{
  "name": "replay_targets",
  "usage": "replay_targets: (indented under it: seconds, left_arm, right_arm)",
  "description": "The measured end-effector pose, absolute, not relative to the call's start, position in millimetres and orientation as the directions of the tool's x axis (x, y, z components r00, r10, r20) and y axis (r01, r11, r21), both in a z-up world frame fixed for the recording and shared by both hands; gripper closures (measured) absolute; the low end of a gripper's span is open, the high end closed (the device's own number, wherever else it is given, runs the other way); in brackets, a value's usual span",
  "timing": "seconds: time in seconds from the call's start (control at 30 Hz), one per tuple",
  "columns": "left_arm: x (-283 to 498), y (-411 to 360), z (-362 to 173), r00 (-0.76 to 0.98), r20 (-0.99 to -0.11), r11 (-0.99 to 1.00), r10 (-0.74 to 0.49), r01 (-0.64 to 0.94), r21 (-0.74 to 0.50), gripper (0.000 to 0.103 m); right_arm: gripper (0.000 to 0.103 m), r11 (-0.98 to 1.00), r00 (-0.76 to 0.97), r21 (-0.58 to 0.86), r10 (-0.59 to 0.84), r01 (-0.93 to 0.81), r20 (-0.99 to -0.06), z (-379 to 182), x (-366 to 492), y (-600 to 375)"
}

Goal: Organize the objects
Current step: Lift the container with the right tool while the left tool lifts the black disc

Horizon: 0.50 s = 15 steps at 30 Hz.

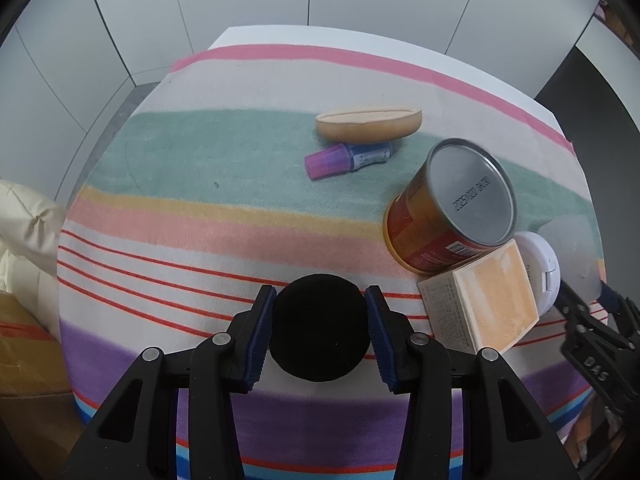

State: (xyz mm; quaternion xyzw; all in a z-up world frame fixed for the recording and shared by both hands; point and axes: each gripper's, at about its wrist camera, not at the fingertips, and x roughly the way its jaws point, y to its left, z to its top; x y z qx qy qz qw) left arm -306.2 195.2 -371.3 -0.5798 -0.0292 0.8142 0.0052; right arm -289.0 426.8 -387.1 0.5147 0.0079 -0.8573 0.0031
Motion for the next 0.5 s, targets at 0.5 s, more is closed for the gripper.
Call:
replay_targets:
  seconds: [0.5]
  left_arm:
    - [-297.7, 197.2, -263.2, -0.418, -0.906, -0.998, 0.069, -0.029, -0.063, 0.059]
  right_arm:
    - [0.019, -1.0, -0.541, -0.019, 0.01, 0.012, -0.841, -267.5, -257.8, 427.0]
